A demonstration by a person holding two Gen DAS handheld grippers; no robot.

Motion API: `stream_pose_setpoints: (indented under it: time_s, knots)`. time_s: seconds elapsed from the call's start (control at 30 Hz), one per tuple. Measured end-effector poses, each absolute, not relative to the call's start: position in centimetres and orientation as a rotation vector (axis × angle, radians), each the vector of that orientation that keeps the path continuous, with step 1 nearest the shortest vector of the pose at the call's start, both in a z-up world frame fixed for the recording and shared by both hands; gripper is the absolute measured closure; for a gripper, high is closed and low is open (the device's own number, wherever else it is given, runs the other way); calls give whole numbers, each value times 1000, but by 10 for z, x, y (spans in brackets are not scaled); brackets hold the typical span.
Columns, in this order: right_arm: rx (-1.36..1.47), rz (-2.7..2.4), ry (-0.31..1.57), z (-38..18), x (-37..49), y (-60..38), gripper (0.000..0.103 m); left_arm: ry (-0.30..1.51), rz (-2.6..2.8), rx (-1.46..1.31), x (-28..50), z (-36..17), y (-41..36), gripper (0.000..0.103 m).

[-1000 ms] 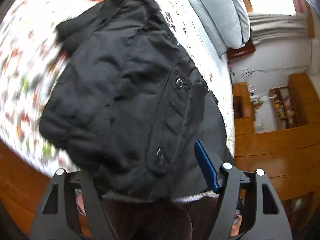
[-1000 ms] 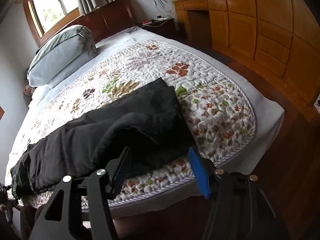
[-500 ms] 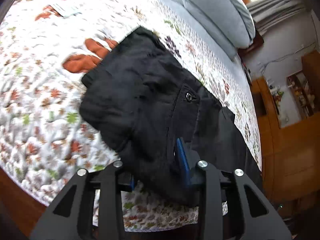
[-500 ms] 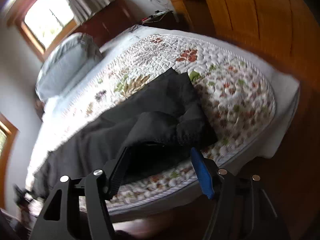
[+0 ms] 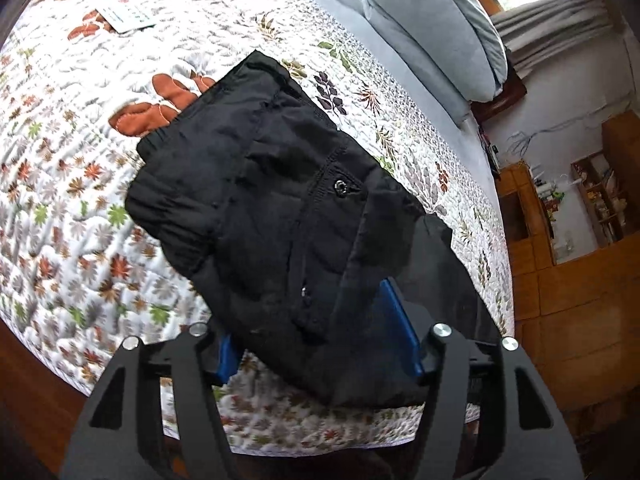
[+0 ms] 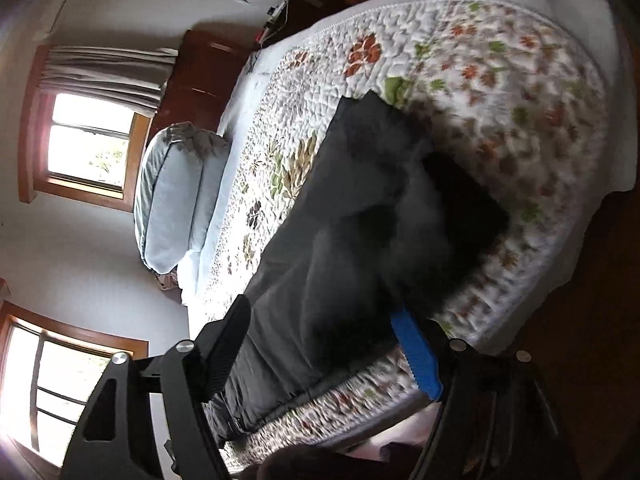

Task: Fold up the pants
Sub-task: 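Lift the pants with both tools and lay one leg over the other, then open both tools, releasing the folded pants, and withdraw them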

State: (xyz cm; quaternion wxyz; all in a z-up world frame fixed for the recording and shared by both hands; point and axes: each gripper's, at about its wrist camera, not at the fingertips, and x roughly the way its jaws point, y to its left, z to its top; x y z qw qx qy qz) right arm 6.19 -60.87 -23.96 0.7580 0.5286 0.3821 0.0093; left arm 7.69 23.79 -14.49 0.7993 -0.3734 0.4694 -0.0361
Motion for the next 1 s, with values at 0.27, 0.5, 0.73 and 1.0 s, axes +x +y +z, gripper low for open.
stream_pose_setpoints:
  time_s: [0.27,0.5,0.73,1.0]
  knots:
    - [945,4,883,-199,132,-603,98,1029,-54,-847,81,-158,237,37]
    - [922,80,815,-175,130,-601,98,1048,-52,-829,85,-162,227,32]
    - [1050,-56,1003,-259,72,-617,71,1051,-23,-849,91,-160,233,32]
    - [783,52,1019,-208,55,-554,60,981,22,-764,61,-141,233,32]
